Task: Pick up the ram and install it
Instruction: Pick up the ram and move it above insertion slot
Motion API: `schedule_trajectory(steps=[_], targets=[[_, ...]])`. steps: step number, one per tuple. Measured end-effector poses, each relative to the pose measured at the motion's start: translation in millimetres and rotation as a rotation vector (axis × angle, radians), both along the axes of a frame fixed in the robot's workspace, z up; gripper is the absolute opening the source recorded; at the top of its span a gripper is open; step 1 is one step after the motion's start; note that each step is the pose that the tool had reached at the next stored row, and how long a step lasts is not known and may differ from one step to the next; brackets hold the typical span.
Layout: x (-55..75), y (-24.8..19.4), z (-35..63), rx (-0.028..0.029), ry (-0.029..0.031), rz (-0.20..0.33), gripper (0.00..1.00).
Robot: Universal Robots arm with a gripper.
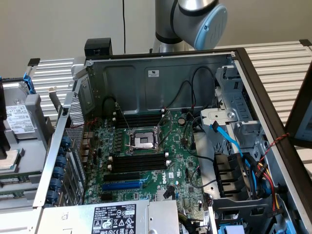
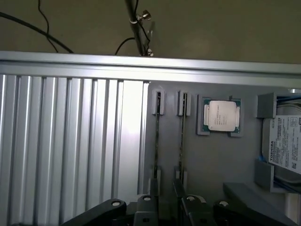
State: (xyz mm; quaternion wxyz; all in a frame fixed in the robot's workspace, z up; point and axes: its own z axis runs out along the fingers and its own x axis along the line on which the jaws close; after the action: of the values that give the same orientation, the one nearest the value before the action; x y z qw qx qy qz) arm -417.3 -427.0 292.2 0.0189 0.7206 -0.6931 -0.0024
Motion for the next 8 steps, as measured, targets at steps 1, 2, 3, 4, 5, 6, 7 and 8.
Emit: schedule_trajectory(steps=[1, 2, 3, 4, 5, 6, 7, 8], targets=[[0.5, -0.8, -1.9, 0.0, -0.0001, 0.0, 0.26], [1.1, -1.5, -3.7, 0.0, -0.0001, 0.0, 0.26], [1.6, -1.9, -5.5, 0.0001, -0.0001, 0.0, 0.26], [2.0, -2.0, -7.4, 0.0001, -0.0001, 0.0, 0.26], [2.3, -2.0, -9.1, 0.0, 0.0, 0.0, 0.26], [2.7, -2.0, -10.9, 0.0, -0.0001, 0.0, 0.26], [3.1, -2.1, -12.7, 0.0001, 0.0, 0.0, 0.26], [3.2, -2.0, -14.5, 0.0, 0.0, 0.0, 0.26]])
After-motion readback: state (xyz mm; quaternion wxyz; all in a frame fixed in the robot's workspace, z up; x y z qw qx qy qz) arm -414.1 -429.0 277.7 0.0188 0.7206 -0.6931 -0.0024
